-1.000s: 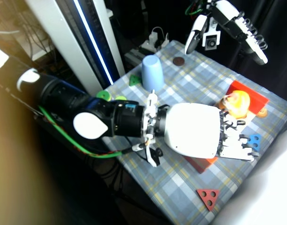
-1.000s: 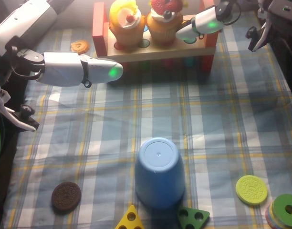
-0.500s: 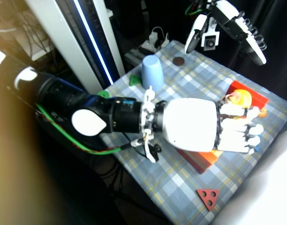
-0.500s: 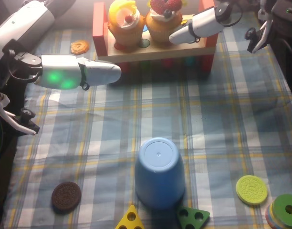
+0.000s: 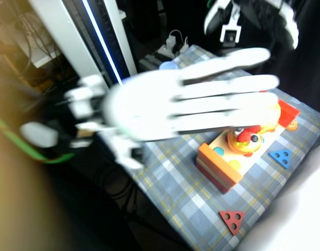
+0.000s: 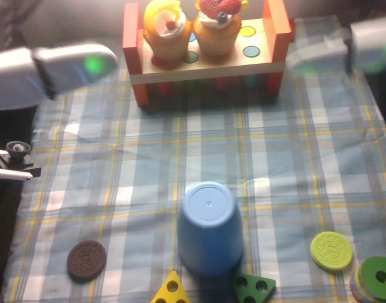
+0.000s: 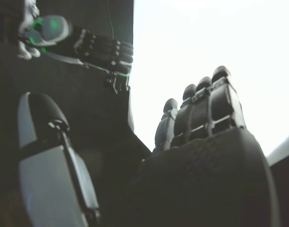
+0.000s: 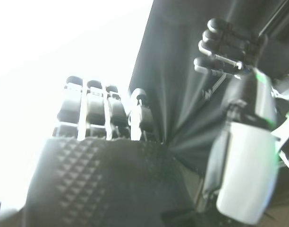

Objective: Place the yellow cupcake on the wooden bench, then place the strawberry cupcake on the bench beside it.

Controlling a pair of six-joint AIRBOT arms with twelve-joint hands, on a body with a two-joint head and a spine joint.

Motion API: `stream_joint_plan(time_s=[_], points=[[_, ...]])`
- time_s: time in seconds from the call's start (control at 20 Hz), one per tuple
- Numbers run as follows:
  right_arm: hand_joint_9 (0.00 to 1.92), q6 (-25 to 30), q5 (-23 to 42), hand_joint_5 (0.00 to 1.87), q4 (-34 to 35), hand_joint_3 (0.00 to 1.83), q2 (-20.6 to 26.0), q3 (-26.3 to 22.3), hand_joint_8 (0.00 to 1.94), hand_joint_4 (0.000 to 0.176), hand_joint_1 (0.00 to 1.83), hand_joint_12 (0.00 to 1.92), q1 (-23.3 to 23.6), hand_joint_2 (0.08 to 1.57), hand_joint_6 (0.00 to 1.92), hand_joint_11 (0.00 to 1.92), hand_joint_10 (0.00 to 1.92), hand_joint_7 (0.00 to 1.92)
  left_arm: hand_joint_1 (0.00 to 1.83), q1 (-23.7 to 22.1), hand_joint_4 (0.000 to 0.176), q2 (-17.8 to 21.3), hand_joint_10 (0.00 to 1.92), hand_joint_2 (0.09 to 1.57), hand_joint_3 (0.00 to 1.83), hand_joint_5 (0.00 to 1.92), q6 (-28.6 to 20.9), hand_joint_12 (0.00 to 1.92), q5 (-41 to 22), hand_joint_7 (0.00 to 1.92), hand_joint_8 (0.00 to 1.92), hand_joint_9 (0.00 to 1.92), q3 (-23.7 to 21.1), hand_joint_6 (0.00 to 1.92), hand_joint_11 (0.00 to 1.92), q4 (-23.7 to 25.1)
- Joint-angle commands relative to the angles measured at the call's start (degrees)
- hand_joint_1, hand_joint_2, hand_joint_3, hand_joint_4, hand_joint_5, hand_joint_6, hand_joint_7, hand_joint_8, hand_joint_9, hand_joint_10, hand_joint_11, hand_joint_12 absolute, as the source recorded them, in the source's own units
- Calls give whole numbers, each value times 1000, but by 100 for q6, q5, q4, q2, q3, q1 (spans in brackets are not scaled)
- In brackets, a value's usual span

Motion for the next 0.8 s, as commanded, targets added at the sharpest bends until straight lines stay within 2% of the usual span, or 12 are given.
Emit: stream_joint_plan(time_s=[0.0, 0.1, 0.2, 0.3, 0.35, 0.4, 0.45, 0.5, 0.6, 0.65, 0.7, 0.75], points=[[0, -110, 1558, 0, 403, 1, 127, -160, 0, 176, 707, 0, -121, 802, 0, 0, 0, 0, 855, 64, 156, 45, 0, 779, 10, 0, -279, 0, -1099, 0, 0, 0, -21, 0, 0, 84], [0, -127, 2509, 0, 905, 3, 368, -458, 0, 174, 870, 0, -847, 810, 0, 0, 0, 0, 711, 358, 174, 50, 12, 806, 18, 0, -817, 38, -1638, 10, 3, 34, -15, 0, 78, 99], [0, -9, 3327, 0, 1261, 9, 379, -650, 0, 176, 762, 0, -1435, 825, 0, 0, 0, 0, 557, 569, 89, 16, 6, 885, 0, 0, -1220, 625, -1991, 16, 1, 64, 12, 0, 2, 100], [0, 226, 4065, 0, 1519, 16, 380, -765, 0, 175, 753, 0, -1933, 944, 0, 0, 0, 0, 265, 684, 91, -87, 3, 1174, 35, 0, -1751, 661, -2262, 45, 3, 82, 122, 0, 0, 139], [42, 332, 4067, 22, 1542, 10, 383, -804, 3, 80, 782, 17, -1981, 1009, 2, 40, 5, 41, 229, 724, 67, -133, 2, 1225, 17, 0, -2017, 293, -2452, 8, 0, 38, 175, 0, 0, 178], [47, 380, 4068, 45, 1443, 13, 363, -811, 3, 51, 753, 3, -1974, 1107, 3, 7, 2, 75, 92, 769, 0, -169, 14, 1290, 31, 0, -2195, 230, -2707, 23, 6, 71, 203, 0, 10, 210], [19, 382, 4069, 133, 1323, 14, 364, -826, 0, 20, 607, 0, -1973, 1210, 9, 1, 0, 61, 146, 840, 0, -170, 2, 1411, 24, 156, -2297, 45, -2878, 4, 0, 13, 182, 29, 1, 181], [20, 380, 4069, 220, 1072, 3, 369, -856, 4, 37, 671, 0, -1751, 1223, 10, 0, 2, 103, 128, 766, 109, -156, 0, 1287, 14, 316, -2285, 1, -2880, 0, 0, 0, 155, 506, 0, 264], [3, 353, 4072, 180, 1004, 3, 346, -857, 0, 43, 707, 0, -1684, 1226, 1, 0, 0, 67, 25, 661, 120, -121, 0, 1285, 6, 83, -2376, 0, -2882, 0, 0, 0, 161, 207, 0, 313], [194, 370, 4076, 341, 986, 0, 376, -908, 15, 0, 923, 79, -1636, 1187, 14, 129, 23, 242, 4, 567, 142, -69, 0, 1281, 2, 147, -2456, 0, -2883, 0, 0, 0, 156, 86, 0, 345], [208, 474, 4079, 403, 1029, 0, 470, -1001, 2, 0, 959, 390, -1610, 1201, 10, 51, 8, 219, 86, 400, 27, -47, 19, 1265, 0, 310, -2474, 72, -2883, 178, 15, 171, 148, 46, 167, 405], [321, 553, 4080, 411, 1039, 0, 592, -1091, 5, 0, 916, 686, -1576, 1184, 4, 9, 10, 326, 101, 269, 0, -54, 13, 1258, 0, 349, -2477, 87, -2883, 209, 13, 186, 141, 35, 202, 444]])
